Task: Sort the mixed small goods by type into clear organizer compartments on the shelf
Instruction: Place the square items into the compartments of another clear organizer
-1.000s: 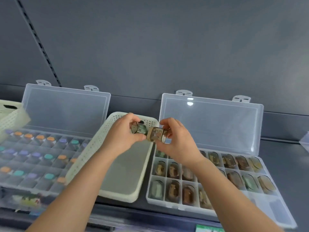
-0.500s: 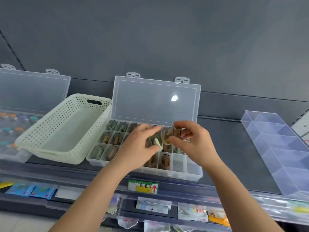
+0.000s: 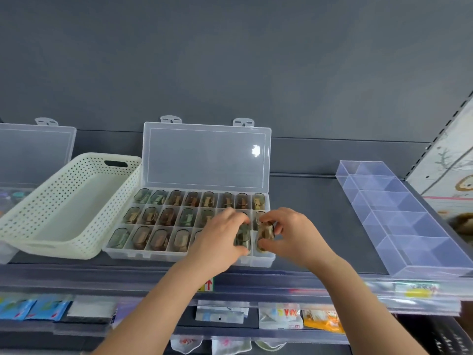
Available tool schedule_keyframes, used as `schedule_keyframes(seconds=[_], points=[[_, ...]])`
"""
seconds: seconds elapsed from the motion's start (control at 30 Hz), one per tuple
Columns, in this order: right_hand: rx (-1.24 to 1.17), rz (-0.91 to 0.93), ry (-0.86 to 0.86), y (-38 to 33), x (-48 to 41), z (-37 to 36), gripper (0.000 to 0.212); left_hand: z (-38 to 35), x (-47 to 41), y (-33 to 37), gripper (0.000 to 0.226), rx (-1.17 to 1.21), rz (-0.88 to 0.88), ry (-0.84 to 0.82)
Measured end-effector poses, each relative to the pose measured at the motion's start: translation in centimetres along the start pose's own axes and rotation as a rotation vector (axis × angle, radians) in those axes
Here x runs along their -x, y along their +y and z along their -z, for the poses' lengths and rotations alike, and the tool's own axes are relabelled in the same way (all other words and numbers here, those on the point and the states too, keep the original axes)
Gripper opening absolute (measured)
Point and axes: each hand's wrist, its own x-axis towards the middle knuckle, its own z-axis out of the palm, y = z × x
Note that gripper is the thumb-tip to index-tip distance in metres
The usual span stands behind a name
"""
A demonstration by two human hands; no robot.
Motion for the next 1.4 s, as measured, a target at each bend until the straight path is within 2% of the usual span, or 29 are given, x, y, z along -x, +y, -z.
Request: schedule_keyframes(seconds=[0.13,0.37,0.73,0.9,1.0,1.13,1.27,1.4], points=[[0.061,-0.028,-0.068,0.4,0.1,-1.1,0.036,-0.3,-0.3,-0.5,0.058,-0.078,0.007,-0.064],[0.111,-0.044,-0.116,0.8,0.1,-2.0,0.037,-0.4,-0.2,-1.2,0.048,-0.123,-0.036,-0.152],[0.129,-0.041,-0.125,1.2,0.1,-2.3,0.033,-0.6,0.0,-1.2,0.045,-0.112,-0.025,-0.104],[0.118,-0.062,-0.107,1.0,0.0,-2.2,0.04,-0.6,0.2,-1.0,0.048,-0.144,-0.026,-0.097],[0.097,-0.054,-0.036,0.3,-0.4,-2.3,0.041,0.3,0.5,-1.4,0.051,-0.108,-0.004,-0.028],[0.084,0.013,0.042,-2.1,-2.0,-2.9,0.039,3.1,1.7,-3.7,0.043,-0.145,0.04,0.124],[0.071,0.143,0.028,-6.4,-4.1,-4.5,0.043,7.2,3.3,-7.9,0.037,-0.217,0.162,0.257],[0.038,0.242,-0.016,-11.8,-6.5,-7.4,0.047,11.3,5.6,-13.9,0.037,-0.279,0.317,0.291]])
